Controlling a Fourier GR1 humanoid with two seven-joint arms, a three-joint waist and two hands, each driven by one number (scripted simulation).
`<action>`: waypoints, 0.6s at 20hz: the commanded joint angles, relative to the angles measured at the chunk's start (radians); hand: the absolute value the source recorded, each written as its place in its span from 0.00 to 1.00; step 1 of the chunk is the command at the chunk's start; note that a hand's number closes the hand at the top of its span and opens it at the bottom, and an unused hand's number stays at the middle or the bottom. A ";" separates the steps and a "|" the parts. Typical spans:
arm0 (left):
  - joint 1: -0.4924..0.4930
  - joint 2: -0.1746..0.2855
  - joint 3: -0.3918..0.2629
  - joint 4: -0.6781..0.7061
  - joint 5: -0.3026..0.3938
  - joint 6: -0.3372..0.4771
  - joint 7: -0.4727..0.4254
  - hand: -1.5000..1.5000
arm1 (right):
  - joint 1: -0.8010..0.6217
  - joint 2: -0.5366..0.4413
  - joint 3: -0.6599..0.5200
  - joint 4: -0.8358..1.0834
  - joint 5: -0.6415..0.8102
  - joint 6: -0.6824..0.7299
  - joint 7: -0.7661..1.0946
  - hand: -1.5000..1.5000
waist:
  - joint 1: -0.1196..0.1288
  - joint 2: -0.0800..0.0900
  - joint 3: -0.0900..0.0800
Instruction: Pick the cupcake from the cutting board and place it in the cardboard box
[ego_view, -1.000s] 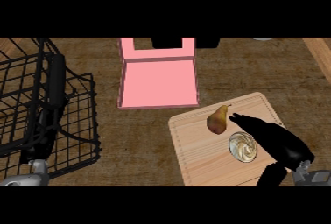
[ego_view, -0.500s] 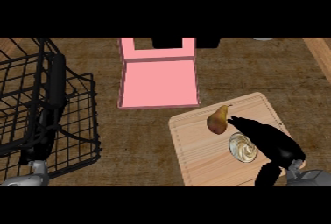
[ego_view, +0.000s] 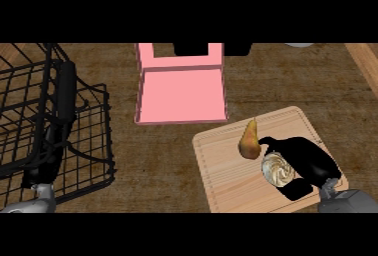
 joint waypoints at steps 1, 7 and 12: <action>0.099 -0.029 -0.043 -0.031 -0.039 0.007 -0.060 0.50 | 0.025 0.004 0.031 0.052 0.120 -0.160 -0.069 1.00 | 0.005 0.005 -0.004; -0.001 -0.051 -0.058 -0.008 -0.069 0.011 -0.002 0.50 | -0.296 -0.046 -0.065 0.205 0.081 -0.092 -0.199 1.00 | 0.048 0.017 -0.003; -0.049 -0.041 -0.062 0.027 -0.045 -0.053 -0.039 0.50 | -0.488 -0.193 -0.091 0.309 0.098 -0.140 -0.458 1.00 | 0.134 0.052 -0.001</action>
